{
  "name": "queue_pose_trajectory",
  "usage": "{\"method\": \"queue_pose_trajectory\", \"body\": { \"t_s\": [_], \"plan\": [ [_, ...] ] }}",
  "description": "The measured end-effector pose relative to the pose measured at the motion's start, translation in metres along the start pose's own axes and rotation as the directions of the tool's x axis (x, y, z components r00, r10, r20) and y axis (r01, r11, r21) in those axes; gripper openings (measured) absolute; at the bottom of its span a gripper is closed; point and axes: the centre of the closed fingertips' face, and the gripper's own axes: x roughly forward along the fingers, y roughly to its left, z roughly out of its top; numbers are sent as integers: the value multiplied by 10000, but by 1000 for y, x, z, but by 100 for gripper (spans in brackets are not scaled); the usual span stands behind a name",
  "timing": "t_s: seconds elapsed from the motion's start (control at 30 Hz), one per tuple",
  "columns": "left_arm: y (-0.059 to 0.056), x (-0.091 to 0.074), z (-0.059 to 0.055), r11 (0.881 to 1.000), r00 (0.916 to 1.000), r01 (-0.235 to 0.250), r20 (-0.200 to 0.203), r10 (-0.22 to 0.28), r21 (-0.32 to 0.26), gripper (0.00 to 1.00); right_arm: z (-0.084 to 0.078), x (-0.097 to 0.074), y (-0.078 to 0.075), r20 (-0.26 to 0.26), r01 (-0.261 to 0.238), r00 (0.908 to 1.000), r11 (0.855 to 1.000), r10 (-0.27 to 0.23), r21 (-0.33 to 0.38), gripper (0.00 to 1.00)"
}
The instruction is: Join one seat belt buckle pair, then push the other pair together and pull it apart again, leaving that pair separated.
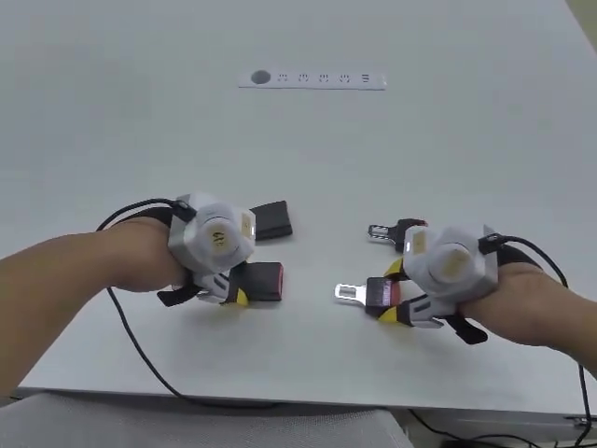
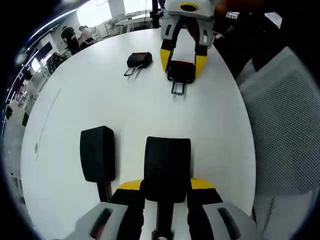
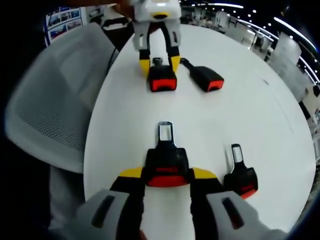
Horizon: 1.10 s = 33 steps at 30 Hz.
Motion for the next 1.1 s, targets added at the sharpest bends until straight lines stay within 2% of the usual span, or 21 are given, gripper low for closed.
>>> {"method": "queue_pose_trajectory", "body": {
  "t_s": [0.7,1.1],
  "plan": [
    [0,0,0,10000,10000,9,49,-9,-43,34,43,24,-1,262,-27,9997,9999,31,-167,35],
    [-1,0,0,10000,10000,9,60,-9,-64,34,58,34,-2,247,-146,9996,9995,153,-290,35]
  ]
}}
